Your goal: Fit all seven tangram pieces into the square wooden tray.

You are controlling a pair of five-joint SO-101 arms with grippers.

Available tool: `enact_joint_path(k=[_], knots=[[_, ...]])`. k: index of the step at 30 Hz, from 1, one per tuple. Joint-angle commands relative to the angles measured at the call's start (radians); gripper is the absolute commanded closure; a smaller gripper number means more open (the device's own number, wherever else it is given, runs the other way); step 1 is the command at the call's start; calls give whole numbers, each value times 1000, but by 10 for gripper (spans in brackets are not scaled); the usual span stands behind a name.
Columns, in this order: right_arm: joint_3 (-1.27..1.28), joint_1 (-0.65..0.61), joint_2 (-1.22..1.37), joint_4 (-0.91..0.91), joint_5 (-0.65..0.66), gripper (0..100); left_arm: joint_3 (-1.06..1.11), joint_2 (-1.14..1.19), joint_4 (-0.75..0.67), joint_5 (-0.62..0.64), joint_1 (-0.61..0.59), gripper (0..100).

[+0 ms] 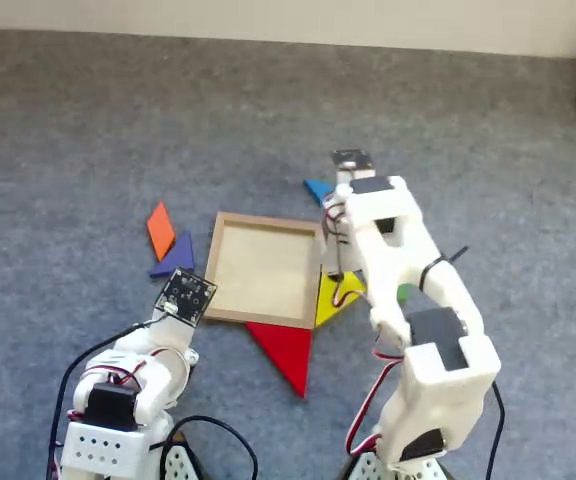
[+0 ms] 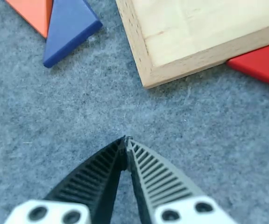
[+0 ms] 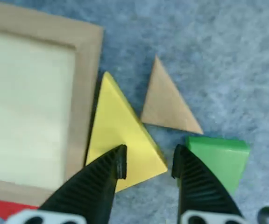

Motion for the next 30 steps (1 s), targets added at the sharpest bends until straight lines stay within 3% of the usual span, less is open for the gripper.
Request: enact_joint_path(k=[1,10,18,24,30], knots=[[-47,50,-1,-19,28,827,19,-41,3,5,-8,993],[-53,47,-81,68,29,827,19,-41,3,5,-8,993],[-28,-85,-231,65,20,827,19,-41,3,5,-8,993],[-31,-127,-165,65,-21,745,19,-41,3,5,-8,993],[-33,-125,-47,27,-20,745,19,-41,3,5,-8,993]])
